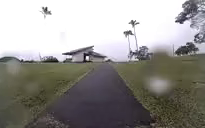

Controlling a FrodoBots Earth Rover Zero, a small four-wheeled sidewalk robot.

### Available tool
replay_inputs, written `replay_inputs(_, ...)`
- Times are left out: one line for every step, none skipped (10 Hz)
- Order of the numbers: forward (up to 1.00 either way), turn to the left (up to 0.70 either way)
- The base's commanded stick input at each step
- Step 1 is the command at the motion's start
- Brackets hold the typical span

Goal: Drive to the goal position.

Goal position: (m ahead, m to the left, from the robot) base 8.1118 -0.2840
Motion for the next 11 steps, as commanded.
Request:
replay_inputs(0.7, 0.0)
replay_inputs(0.7, 0.0)
replay_inputs(0.7, 0.0)
replay_inputs(0.7, 0.0)
replay_inputs(0.7, 0.0)
replay_inputs(0.7, 0.0)
replay_inputs(0.7, 0.0)
replay_inputs(0.7, 0.0)
replay_inputs(0.7, 0.0)
replay_inputs(0.7, 0.0)
replay_inputs(0.7, -0.31)
